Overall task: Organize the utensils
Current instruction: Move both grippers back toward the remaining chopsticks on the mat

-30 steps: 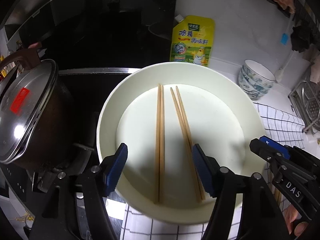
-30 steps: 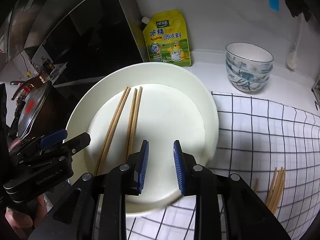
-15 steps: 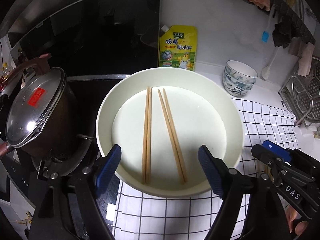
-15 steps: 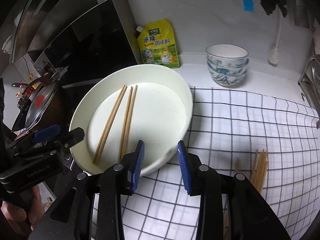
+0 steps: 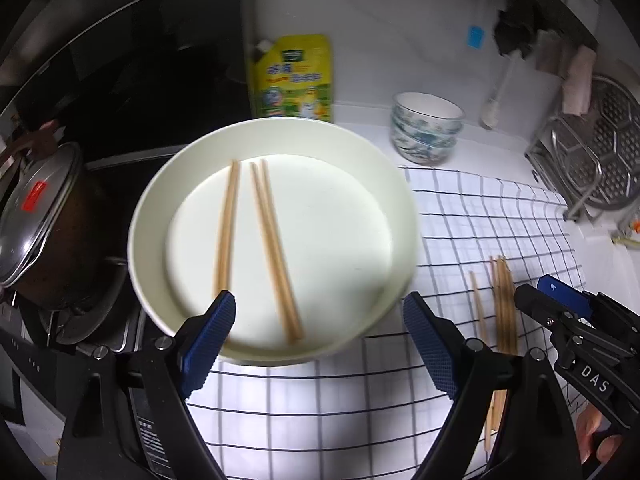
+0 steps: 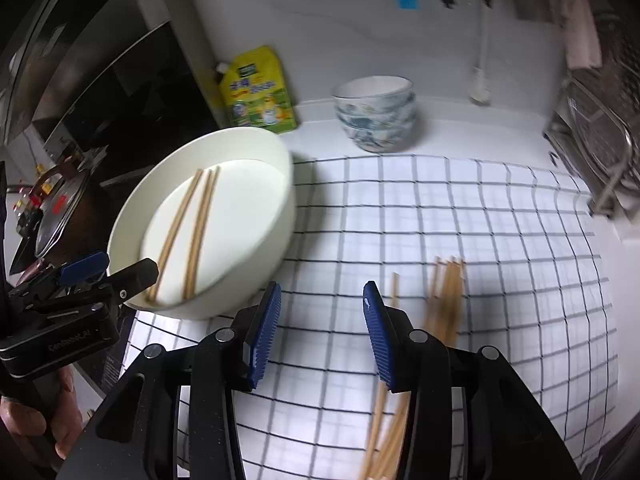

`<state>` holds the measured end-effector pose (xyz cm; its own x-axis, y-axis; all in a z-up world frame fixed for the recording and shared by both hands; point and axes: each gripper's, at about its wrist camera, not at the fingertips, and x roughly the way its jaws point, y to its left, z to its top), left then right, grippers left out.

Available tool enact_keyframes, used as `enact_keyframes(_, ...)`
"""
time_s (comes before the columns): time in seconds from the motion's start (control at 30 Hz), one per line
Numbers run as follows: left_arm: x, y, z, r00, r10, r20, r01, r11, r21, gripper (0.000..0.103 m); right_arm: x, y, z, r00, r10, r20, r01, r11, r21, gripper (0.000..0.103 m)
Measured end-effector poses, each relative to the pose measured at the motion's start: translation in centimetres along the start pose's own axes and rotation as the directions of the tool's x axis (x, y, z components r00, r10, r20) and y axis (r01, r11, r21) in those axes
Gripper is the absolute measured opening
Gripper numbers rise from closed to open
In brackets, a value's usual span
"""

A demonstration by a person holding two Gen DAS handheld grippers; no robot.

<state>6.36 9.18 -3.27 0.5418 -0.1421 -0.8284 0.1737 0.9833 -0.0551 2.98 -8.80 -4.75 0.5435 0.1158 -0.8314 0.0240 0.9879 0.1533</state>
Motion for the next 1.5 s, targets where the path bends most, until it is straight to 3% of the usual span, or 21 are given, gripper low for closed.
enact_keyframes(0.73,0.9,-10.0,-0.7,0.997,-0.071,-0.027,0.074,0.989,0.128,0.084,-2.8,-8.9,-3.2,0.997,-0.079,-0.017,0.080,0.991,0.105,0.044)
enact_keyframes(1.5,2.4,-12.5,-2.9,0.995,-0.035,-0.097,0.049,0.988,0.149,0.084,-0.9,-11.3,-4.7,0.996,-0.033,-0.080,0.042,0.992,0.119,0.046)
